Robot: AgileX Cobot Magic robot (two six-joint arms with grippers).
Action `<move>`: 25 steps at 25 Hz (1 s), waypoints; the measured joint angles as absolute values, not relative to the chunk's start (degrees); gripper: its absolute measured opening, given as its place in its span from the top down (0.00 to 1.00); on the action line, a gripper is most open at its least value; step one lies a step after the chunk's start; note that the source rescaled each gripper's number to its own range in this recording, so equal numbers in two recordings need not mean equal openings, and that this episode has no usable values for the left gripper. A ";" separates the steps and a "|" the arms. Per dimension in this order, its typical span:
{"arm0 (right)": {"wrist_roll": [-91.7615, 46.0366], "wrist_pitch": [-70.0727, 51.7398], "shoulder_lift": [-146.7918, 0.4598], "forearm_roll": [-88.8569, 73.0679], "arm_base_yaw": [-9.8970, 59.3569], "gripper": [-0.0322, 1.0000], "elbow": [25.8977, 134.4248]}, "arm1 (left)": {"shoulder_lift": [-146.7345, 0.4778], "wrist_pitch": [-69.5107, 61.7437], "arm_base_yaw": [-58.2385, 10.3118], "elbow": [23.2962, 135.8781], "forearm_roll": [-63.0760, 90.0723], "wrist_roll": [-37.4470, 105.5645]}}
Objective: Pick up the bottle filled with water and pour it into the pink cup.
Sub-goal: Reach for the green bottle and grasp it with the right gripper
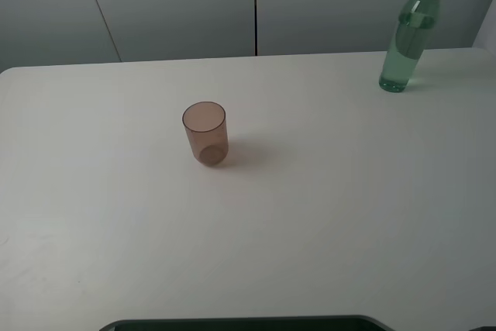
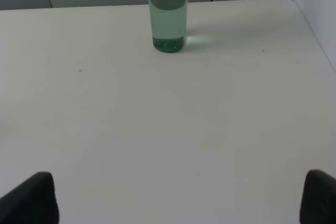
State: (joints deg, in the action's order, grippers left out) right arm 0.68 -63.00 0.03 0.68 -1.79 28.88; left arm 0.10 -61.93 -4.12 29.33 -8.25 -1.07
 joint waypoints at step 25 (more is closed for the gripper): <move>0.68 -63.00 0.03 0.68 -1.79 0.00 28.88 | 0.10 -61.93 -4.12 29.33 -8.25 -1.07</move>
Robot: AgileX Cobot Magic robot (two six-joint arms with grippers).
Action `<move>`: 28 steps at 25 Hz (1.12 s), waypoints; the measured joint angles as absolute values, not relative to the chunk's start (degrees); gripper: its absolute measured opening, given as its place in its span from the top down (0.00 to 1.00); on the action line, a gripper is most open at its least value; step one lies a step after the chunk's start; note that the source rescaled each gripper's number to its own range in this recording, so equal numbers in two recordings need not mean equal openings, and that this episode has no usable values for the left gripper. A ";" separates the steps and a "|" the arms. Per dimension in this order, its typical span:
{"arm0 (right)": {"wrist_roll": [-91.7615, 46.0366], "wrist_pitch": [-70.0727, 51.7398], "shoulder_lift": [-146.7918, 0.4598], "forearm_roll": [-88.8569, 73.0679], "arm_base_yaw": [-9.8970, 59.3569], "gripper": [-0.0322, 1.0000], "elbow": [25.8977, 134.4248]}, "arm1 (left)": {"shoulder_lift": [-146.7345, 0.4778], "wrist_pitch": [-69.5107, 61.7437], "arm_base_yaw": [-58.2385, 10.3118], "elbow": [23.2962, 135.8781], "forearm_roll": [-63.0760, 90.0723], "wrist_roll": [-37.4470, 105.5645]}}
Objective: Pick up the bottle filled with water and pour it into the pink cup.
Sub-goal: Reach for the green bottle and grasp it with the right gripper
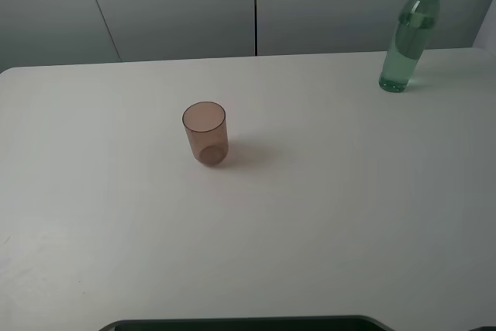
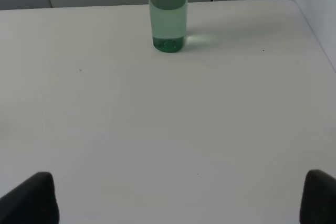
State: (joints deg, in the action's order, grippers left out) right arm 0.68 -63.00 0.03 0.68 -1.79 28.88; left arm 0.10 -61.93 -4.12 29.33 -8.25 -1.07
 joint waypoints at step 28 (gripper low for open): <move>-6.43 -39.90 -11.01 -11.16 -1.79 0.00 30.97 | 0.10 -61.93 -4.12 29.33 -8.25 -1.21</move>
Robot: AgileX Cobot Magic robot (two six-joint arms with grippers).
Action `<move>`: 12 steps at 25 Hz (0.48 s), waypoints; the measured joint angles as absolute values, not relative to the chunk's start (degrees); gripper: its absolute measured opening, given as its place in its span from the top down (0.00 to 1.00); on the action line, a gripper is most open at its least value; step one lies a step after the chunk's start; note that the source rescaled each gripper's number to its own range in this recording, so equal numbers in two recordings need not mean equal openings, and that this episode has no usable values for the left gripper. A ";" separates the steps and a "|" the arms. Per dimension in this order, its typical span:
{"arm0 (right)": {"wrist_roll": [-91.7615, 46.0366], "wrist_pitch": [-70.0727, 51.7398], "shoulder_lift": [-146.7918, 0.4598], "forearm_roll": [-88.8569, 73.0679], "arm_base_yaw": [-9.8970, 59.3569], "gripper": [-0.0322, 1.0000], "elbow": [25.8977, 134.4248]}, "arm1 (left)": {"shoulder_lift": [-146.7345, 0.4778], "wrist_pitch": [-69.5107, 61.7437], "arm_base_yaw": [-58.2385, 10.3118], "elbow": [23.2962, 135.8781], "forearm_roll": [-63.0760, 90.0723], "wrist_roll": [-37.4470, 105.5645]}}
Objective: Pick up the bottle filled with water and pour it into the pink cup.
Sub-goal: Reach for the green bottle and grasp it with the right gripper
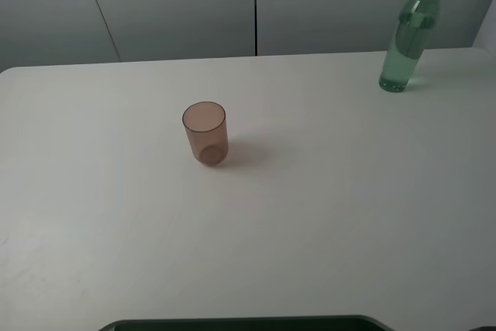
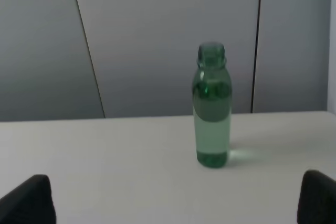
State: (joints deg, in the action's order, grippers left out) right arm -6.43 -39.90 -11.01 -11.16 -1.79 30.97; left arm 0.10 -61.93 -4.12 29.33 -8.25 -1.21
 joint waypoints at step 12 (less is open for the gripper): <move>-10.68 1.72 -38.19 -15.47 -1.79 0.00 26.58 | 0.10 -61.93 -4.12 29.33 -8.25 -1.21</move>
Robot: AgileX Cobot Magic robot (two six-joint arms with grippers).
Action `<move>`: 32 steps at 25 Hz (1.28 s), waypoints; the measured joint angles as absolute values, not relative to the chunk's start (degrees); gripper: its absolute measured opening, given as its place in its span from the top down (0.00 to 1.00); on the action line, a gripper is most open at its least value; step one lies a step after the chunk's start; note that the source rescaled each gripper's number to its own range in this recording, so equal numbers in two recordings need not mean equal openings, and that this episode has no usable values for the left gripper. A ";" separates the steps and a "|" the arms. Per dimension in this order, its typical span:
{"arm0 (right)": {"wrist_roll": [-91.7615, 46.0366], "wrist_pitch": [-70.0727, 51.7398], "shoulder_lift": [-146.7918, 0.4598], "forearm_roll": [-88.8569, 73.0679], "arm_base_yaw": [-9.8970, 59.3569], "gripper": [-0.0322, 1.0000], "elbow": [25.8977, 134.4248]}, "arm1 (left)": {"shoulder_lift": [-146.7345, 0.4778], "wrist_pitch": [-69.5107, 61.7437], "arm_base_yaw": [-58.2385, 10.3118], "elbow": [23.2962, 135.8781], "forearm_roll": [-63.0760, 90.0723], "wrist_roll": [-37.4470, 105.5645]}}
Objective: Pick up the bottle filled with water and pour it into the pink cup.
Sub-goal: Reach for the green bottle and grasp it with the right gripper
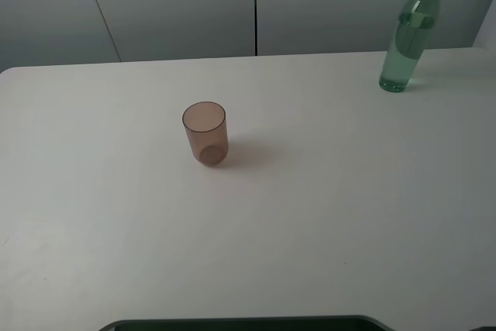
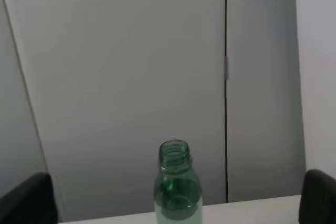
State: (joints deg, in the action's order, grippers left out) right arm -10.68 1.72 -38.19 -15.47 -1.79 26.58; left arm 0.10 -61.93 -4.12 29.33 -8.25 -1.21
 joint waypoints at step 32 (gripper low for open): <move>-1.97 53.58 -103.60 -11.38 7.39 0.00 29.80 | 0.10 -61.93 -4.12 29.33 -8.25 -1.21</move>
State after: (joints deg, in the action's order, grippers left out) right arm -1.97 53.58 -103.60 -11.38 7.39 29.80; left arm 0.10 -61.93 -4.12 29.33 -8.25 -1.21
